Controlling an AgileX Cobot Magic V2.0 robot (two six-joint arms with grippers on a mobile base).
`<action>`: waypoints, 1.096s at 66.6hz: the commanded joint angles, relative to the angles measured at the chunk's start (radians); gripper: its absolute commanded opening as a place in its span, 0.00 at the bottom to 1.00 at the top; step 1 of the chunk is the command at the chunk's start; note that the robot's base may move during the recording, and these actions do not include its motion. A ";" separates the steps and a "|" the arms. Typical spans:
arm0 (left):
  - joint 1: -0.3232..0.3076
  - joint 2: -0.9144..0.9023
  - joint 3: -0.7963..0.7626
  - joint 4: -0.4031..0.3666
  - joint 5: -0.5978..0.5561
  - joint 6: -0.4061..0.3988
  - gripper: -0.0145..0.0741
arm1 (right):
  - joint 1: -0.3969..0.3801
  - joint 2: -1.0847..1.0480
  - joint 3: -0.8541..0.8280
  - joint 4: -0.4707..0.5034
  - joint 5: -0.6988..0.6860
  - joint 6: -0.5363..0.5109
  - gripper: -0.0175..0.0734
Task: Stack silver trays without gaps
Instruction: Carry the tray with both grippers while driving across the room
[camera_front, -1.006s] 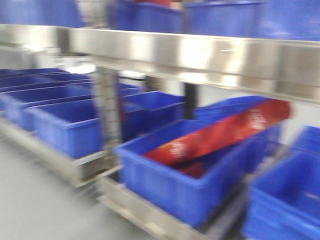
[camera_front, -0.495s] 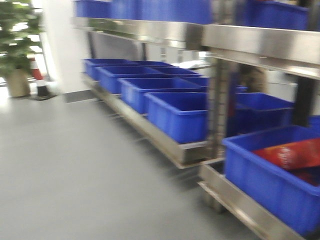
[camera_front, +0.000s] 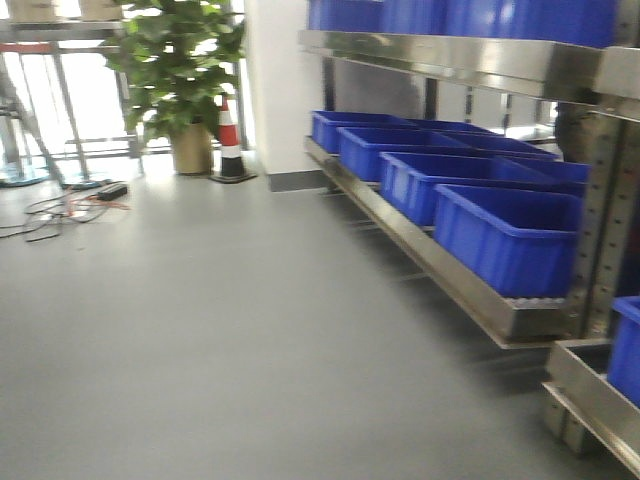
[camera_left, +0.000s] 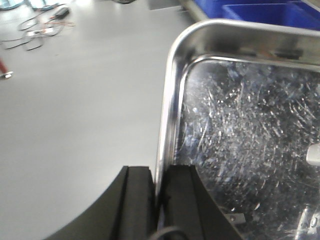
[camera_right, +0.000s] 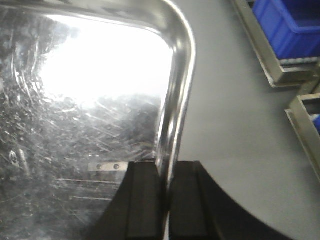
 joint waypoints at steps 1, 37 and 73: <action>-0.016 0.006 0.000 0.005 -0.088 -0.008 0.15 | 0.019 0.003 -0.006 0.042 -0.111 -0.017 0.17; -0.016 0.006 0.000 0.005 -0.088 -0.008 0.15 | 0.019 0.003 -0.006 0.042 -0.111 -0.017 0.17; -0.016 0.006 0.000 0.005 -0.088 -0.008 0.15 | 0.019 0.003 -0.006 0.042 -0.113 -0.017 0.17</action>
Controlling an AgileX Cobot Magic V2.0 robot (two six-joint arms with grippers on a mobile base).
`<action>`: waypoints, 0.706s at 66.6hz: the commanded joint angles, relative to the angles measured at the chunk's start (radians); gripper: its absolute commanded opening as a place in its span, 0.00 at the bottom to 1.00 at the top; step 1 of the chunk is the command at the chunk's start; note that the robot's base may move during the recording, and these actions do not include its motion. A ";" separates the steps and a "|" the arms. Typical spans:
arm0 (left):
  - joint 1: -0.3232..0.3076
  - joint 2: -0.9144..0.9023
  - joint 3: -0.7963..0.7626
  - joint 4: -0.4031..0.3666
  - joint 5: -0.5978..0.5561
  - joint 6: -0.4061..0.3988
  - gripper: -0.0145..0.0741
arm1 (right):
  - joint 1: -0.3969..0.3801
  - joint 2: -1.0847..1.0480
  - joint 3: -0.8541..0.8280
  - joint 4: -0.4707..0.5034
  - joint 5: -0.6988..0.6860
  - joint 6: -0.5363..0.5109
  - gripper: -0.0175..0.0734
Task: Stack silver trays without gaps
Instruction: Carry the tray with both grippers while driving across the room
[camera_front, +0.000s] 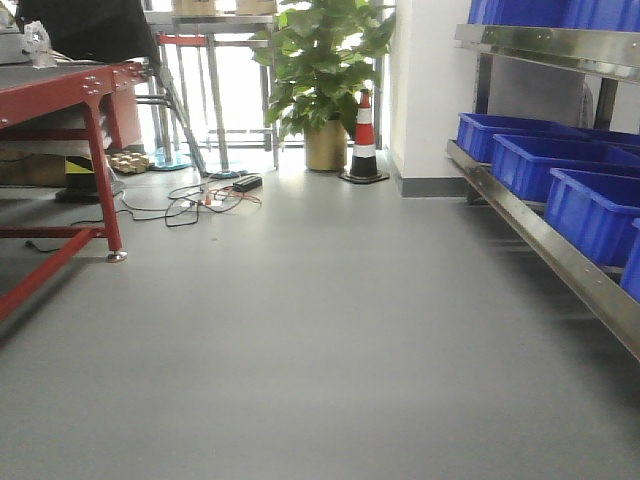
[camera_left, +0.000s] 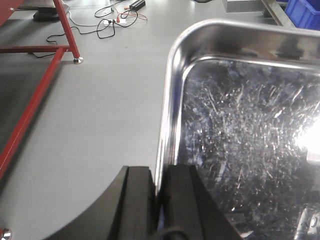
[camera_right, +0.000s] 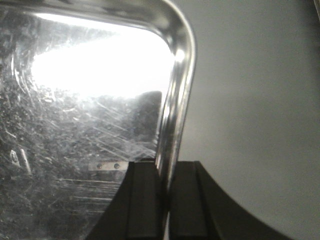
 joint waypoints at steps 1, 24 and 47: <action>-0.016 0.006 0.000 0.005 -0.088 -0.008 0.15 | 0.019 0.003 -0.006 0.042 -0.113 -0.018 0.17; -0.016 0.006 0.000 0.005 -0.088 -0.008 0.15 | 0.019 0.003 -0.006 0.042 -0.115 -0.018 0.17; -0.016 0.006 0.000 0.005 -0.088 -0.008 0.15 | 0.019 0.003 -0.006 0.042 -0.115 -0.018 0.17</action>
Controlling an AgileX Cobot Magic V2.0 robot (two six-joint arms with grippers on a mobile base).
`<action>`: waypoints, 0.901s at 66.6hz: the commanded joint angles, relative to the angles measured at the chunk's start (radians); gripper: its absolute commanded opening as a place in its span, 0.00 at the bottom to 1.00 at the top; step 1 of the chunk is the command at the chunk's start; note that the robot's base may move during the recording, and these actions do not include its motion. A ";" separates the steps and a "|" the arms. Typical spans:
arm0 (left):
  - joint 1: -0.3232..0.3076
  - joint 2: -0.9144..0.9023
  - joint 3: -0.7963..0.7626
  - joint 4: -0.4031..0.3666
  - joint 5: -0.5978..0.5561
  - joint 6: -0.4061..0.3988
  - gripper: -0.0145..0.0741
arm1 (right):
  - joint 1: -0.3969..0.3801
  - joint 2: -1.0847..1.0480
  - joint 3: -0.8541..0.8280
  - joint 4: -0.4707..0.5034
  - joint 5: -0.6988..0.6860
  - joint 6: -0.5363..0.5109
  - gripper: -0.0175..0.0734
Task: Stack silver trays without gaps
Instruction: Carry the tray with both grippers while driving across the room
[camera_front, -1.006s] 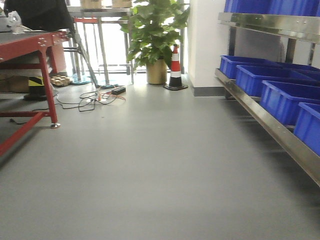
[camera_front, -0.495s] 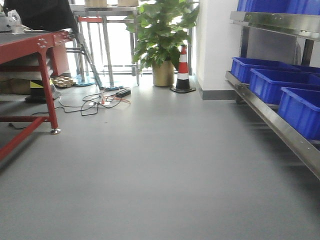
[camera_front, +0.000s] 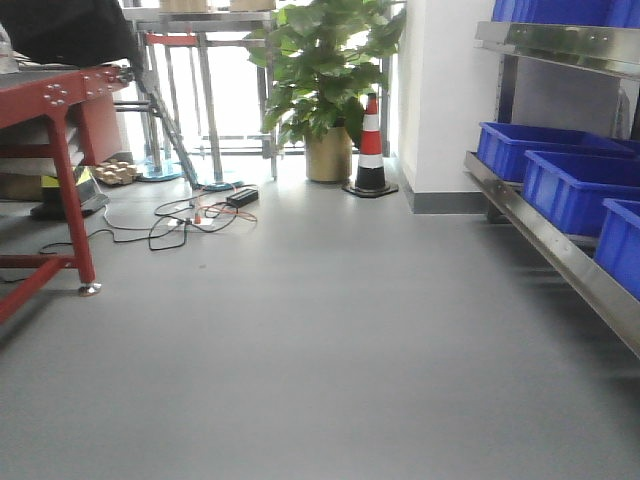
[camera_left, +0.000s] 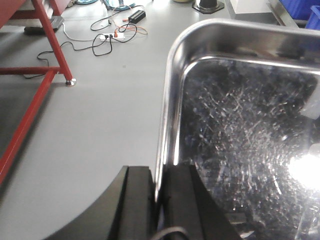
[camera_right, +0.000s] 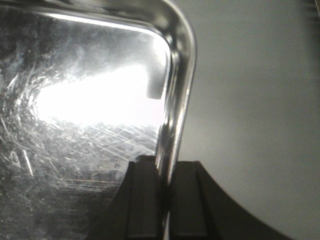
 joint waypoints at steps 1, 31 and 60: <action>-0.016 0.006 0.000 0.005 -0.088 -0.008 0.15 | 0.019 0.003 -0.006 0.042 -0.115 -0.018 0.17; -0.016 0.008 0.000 0.005 -0.088 -0.008 0.15 | 0.019 0.003 -0.006 0.042 -0.115 -0.018 0.17; -0.016 0.008 0.000 0.007 -0.088 -0.008 0.15 | 0.019 0.003 -0.006 0.042 -0.115 -0.018 0.17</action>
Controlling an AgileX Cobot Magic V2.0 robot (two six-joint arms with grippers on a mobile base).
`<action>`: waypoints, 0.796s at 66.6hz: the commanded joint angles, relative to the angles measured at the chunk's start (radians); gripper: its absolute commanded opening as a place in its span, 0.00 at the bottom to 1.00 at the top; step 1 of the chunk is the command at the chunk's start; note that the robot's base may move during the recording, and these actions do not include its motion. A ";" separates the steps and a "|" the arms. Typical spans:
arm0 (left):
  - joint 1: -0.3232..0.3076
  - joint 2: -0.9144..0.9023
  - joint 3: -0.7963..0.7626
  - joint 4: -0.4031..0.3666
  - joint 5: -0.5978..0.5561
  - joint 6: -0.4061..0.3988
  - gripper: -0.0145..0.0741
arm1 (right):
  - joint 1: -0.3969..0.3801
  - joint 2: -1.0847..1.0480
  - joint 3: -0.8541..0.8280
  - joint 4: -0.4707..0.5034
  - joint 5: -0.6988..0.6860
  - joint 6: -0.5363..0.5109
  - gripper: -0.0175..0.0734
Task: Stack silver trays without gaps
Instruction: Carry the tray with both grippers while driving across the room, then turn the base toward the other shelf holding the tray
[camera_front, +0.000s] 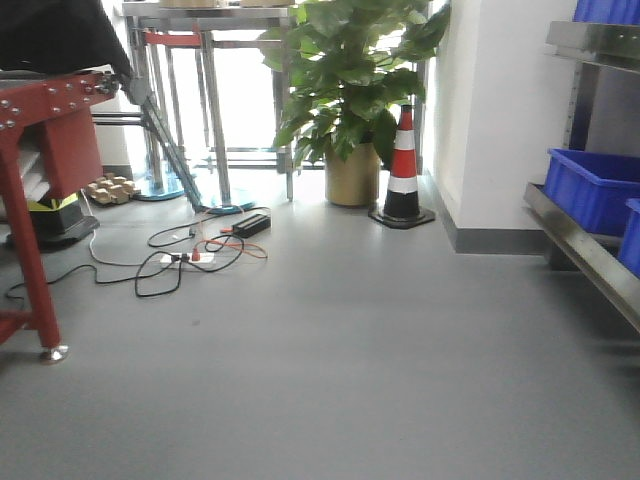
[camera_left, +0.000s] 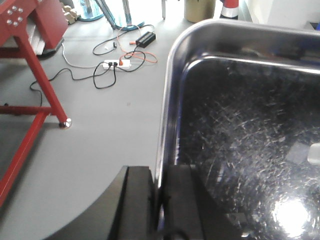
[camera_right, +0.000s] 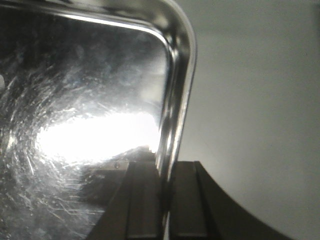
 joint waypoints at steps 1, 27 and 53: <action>-0.016 0.008 0.000 0.005 -0.088 -0.008 0.15 | 0.019 0.003 -0.006 0.042 -0.115 -0.018 0.17; -0.016 0.008 0.000 0.007 -0.089 -0.008 0.15 | 0.019 0.003 -0.006 0.042 -0.119 -0.018 0.17; -0.016 0.008 0.000 0.007 -0.091 -0.008 0.15 | 0.019 0.003 -0.006 0.042 -0.119 -0.018 0.17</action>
